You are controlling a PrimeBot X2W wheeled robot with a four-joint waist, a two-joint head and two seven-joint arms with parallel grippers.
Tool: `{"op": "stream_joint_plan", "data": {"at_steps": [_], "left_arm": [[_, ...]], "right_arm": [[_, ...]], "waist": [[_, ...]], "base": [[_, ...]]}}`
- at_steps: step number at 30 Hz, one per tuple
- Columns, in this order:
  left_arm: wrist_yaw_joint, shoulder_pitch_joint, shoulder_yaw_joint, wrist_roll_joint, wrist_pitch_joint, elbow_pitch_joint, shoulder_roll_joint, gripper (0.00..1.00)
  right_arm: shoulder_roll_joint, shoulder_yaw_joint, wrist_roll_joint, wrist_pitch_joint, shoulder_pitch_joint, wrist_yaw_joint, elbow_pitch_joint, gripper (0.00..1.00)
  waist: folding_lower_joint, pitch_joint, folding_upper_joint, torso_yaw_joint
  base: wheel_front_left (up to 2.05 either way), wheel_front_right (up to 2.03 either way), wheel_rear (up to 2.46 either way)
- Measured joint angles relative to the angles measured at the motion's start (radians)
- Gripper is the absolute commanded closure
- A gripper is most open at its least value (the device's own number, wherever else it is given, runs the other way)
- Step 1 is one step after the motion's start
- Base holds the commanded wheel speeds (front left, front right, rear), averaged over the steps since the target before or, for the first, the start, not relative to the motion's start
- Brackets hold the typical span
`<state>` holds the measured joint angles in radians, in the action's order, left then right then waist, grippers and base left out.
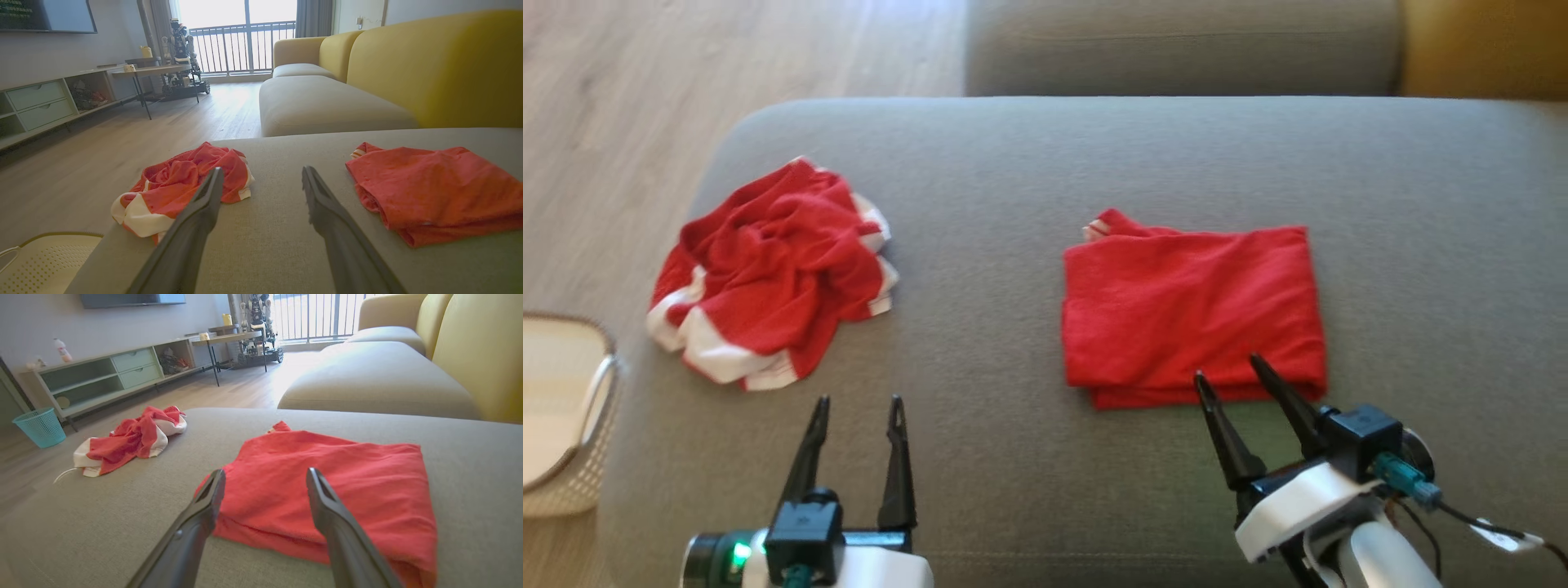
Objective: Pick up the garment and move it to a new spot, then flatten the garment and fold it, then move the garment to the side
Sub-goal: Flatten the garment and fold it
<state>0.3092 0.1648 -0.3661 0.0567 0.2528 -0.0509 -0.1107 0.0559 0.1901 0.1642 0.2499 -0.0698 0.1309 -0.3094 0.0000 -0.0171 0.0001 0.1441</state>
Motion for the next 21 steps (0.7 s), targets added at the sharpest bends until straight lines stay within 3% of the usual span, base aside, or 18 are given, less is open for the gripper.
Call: {"op": "stream_joint_plan", "data": {"at_steps": [9, 21], "left_arm": [[-0.002, 0.031, 0.035, -0.003, 0.000, -0.027, -0.002, 0.00], [-0.029, 0.102, 0.080, -0.002, 0.000, -0.027, 0.006, 0.00]], "right_arm": [[0.004, -0.103, -0.072, 0.001, 0.095, 0.000, 0.156, 0.00], [-0.007, -0.150, -0.009, 0.001, 0.167, 0.000, 0.169, 0.00]], "waist": [[0.0000, 0.025, 0.0000, -0.116], [0.0000, 0.051, 0.0000, -0.141]], "base": [[0.00, 0.00, 0.00], [0.00, 0.00, 0.00]]}}
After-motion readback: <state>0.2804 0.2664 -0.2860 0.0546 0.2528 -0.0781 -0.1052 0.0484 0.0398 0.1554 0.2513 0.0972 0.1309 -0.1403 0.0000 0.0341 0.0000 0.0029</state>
